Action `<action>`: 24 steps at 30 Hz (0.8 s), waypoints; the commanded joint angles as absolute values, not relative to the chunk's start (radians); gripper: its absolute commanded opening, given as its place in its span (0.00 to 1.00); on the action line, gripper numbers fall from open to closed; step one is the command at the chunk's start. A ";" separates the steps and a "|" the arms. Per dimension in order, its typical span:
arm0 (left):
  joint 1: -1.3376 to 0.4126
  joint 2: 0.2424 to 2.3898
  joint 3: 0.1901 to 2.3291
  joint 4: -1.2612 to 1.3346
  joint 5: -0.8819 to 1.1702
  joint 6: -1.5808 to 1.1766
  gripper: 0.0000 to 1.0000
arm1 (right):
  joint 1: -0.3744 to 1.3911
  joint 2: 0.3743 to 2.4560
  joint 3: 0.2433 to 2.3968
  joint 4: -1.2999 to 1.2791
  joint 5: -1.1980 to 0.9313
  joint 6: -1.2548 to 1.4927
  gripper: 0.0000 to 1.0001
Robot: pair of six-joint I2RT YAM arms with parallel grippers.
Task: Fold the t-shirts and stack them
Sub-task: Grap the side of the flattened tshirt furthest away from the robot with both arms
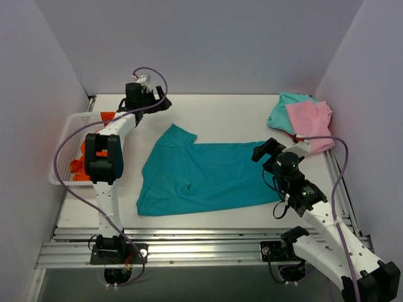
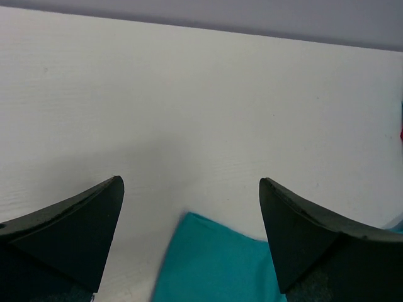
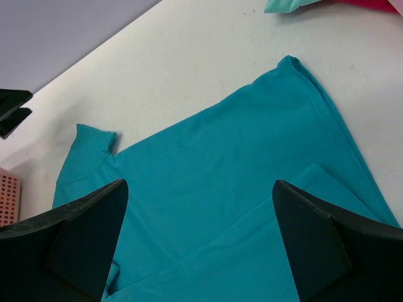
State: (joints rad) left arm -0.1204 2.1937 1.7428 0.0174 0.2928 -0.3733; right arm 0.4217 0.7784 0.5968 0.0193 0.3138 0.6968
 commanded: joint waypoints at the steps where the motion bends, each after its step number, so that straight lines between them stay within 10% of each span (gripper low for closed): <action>1: -0.109 2.313 1.913 -0.046 0.436 -0.385 0.97 | 0.428 0.775 0.612 0.031 0.350 0.666 0.94; 16: -0.130 2.324 1.684 0.038 0.410 -0.486 1.00 | 0.426 0.790 0.612 0.031 0.362 0.653 0.95; 24: -0.167 2.299 1.612 0.015 0.365 -0.496 0.82 | 0.426 0.782 0.601 0.021 0.374 0.667 0.95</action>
